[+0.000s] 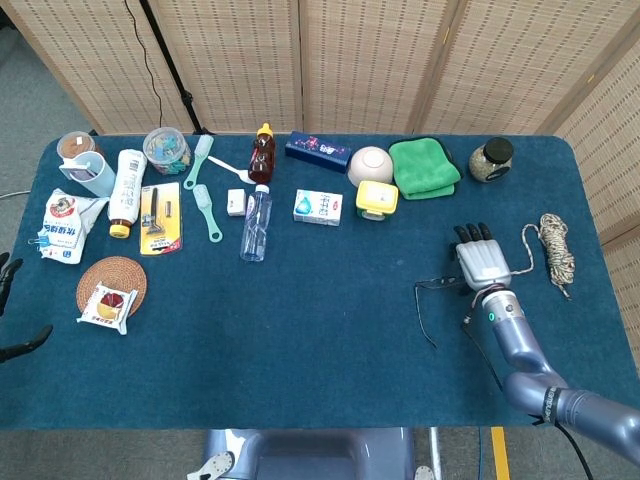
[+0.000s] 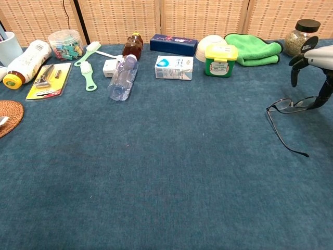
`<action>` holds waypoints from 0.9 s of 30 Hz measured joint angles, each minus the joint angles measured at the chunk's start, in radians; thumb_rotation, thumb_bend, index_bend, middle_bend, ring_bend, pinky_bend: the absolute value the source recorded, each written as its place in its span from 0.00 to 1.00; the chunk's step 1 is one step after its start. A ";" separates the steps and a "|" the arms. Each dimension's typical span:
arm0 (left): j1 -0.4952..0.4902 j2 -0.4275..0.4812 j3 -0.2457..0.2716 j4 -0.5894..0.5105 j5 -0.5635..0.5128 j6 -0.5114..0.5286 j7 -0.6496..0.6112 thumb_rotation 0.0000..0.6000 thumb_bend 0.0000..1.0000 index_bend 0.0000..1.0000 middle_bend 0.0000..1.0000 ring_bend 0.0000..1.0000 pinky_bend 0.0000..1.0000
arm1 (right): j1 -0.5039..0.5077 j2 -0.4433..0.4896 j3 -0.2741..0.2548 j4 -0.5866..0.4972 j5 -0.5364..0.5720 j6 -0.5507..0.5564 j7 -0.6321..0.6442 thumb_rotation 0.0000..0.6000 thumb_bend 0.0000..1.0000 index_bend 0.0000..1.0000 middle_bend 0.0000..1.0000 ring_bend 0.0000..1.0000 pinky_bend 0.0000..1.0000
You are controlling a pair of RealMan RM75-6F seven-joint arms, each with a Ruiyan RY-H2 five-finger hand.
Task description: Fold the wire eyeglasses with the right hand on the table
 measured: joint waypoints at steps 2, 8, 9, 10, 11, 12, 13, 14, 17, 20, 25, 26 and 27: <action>-0.002 -0.002 -0.001 0.004 -0.001 -0.003 -0.002 0.74 0.20 0.00 0.00 0.00 0.00 | -0.003 0.016 0.000 -0.054 -0.005 0.011 -0.005 1.00 0.13 0.26 0.04 0.00 0.00; -0.001 0.000 -0.002 0.012 -0.003 -0.002 -0.010 0.74 0.20 0.00 0.00 0.00 0.00 | 0.003 0.036 -0.004 -0.167 -0.010 0.033 -0.041 1.00 0.13 0.13 0.00 0.00 0.00; -0.001 0.001 -0.002 0.013 -0.004 -0.002 -0.013 0.74 0.20 0.00 0.00 0.00 0.00 | 0.006 0.035 -0.006 -0.175 -0.008 0.035 -0.049 1.00 0.13 0.13 0.00 0.00 0.00; 0.000 0.001 -0.002 0.014 -0.005 -0.002 -0.015 0.74 0.20 0.00 0.00 0.00 0.00 | 0.010 0.031 -0.008 -0.184 -0.006 0.038 -0.060 1.00 0.13 0.12 0.00 0.00 0.00; 0.000 0.001 -0.002 0.016 -0.005 -0.002 -0.017 0.74 0.20 0.00 0.00 0.00 0.00 | 0.013 0.027 -0.010 -0.188 -0.003 0.039 -0.068 1.00 0.13 0.11 0.00 0.00 0.00; 0.001 0.001 -0.002 0.017 -0.005 -0.002 -0.019 0.74 0.20 0.00 0.00 0.00 0.00 | 0.016 0.023 -0.013 -0.191 -0.001 0.039 -0.076 1.00 0.13 0.11 0.00 0.00 0.00; 0.001 0.001 -0.001 0.020 -0.005 -0.002 -0.022 0.74 0.20 0.00 0.00 0.00 0.00 | 0.019 0.016 -0.017 -0.194 0.004 0.040 -0.087 1.00 0.13 0.10 0.00 0.00 0.00; 0.002 0.000 -0.001 0.021 -0.005 -0.003 -0.024 0.74 0.20 0.00 0.00 0.00 0.00 | 0.022 0.009 -0.021 -0.196 0.008 0.041 -0.096 1.00 0.13 0.10 0.00 0.00 0.00; 0.003 -0.001 0.000 0.027 -0.007 -0.004 -0.029 0.73 0.20 0.00 0.00 0.00 0.00 | 0.029 -0.010 -0.035 -0.200 0.020 0.043 -0.120 1.00 0.13 0.10 0.00 0.00 0.00; 0.003 -0.002 0.001 0.033 -0.006 -0.005 -0.034 0.73 0.20 0.00 0.00 0.00 0.00 | 0.034 -0.025 -0.045 -0.201 0.030 0.047 -0.132 1.00 0.13 0.09 0.00 0.00 0.00; 0.003 -0.004 0.001 0.037 -0.004 -0.007 -0.036 0.74 0.20 0.00 0.00 0.00 0.00 | 0.039 -0.039 -0.042 -0.184 0.024 0.053 -0.124 1.00 0.13 0.09 0.00 0.00 0.00; 0.003 -0.004 0.001 0.037 -0.004 -0.007 -0.036 0.74 0.20 0.00 0.00 0.00 0.00 | 0.042 -0.039 -0.039 -0.180 0.025 0.053 -0.123 1.00 0.13 0.09 0.00 0.00 0.00; 0.003 -0.005 0.001 0.037 -0.004 -0.006 -0.036 0.74 0.20 0.00 0.00 0.00 0.00 | 0.046 -0.039 -0.035 -0.178 0.026 0.052 -0.123 1.00 0.13 0.09 0.00 0.00 0.00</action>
